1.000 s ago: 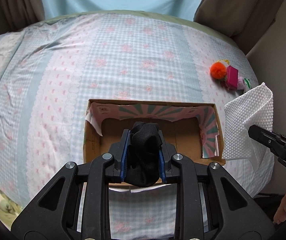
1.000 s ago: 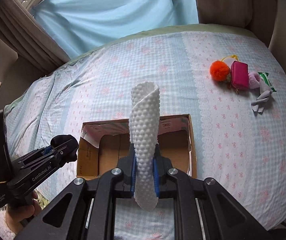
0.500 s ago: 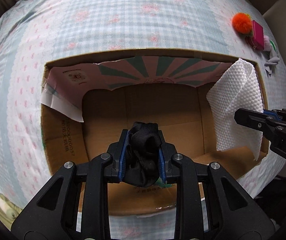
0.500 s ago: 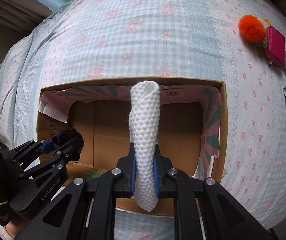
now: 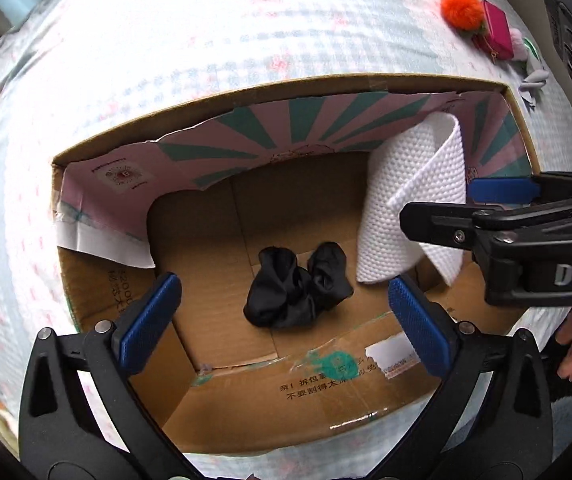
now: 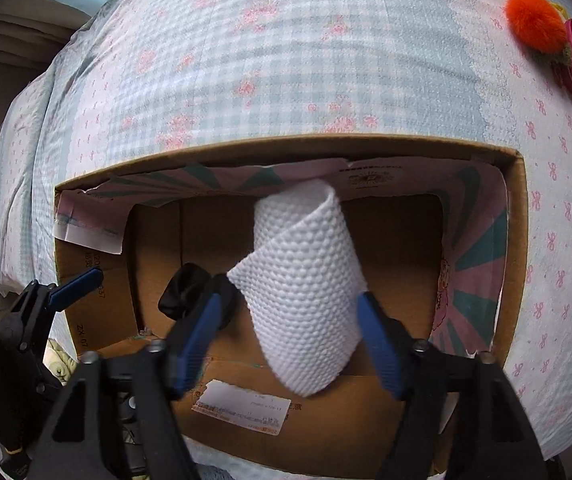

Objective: Organize soft objects
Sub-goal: 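Open the left tool dropping the scrunchie while the right tool releases the cloth into the box, then lift both tools away from the box back toward the remaining items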

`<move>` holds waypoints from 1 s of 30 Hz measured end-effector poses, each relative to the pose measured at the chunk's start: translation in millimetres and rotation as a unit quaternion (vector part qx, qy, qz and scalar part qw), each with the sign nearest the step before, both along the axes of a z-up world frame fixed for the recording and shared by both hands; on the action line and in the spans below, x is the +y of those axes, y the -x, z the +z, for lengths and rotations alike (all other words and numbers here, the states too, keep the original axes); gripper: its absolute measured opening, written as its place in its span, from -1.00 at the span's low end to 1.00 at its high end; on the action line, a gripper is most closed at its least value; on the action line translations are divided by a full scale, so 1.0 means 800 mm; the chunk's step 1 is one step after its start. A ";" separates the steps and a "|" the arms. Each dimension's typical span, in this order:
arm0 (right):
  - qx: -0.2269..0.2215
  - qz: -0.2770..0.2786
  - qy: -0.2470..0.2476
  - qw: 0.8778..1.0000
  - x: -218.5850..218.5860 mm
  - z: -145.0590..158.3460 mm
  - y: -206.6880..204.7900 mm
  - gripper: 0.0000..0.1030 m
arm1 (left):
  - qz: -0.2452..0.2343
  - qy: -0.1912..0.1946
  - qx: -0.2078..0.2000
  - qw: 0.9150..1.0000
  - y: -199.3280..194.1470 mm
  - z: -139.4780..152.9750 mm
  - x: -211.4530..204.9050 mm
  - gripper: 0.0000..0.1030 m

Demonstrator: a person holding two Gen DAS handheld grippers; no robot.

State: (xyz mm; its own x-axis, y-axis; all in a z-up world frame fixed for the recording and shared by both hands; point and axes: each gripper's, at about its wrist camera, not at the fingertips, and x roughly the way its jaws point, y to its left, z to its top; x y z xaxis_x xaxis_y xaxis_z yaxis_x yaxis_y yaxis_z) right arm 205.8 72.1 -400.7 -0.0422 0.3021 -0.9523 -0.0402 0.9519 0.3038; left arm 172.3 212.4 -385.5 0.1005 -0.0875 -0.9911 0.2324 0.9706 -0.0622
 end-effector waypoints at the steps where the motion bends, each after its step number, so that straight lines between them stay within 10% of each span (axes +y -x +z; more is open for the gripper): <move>1: -0.004 -0.005 -0.007 1.000 -0.002 0.000 0.000 1.00 | -0.007 -0.005 -0.003 1.000 0.003 0.001 0.001 0.99; 16: -0.032 -0.033 -0.011 0.999 -0.015 0.033 0.025 1.00 | 0.018 0.006 -0.033 0.999 0.023 0.041 0.020 0.99; 30: -0.160 -0.019 0.007 0.987 -0.017 0.174 0.100 1.00 | 0.052 0.031 -0.123 0.991 0.100 0.173 0.030 0.99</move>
State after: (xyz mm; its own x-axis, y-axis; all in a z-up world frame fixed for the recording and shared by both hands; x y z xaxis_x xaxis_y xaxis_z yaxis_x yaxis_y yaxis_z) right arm 125.7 58.1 -261.3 0.2725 0.2845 -0.9191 -0.0960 0.9586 0.2682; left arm 92.5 236.3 -247.3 0.3499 -0.1233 -0.9286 0.1473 0.9862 -0.0754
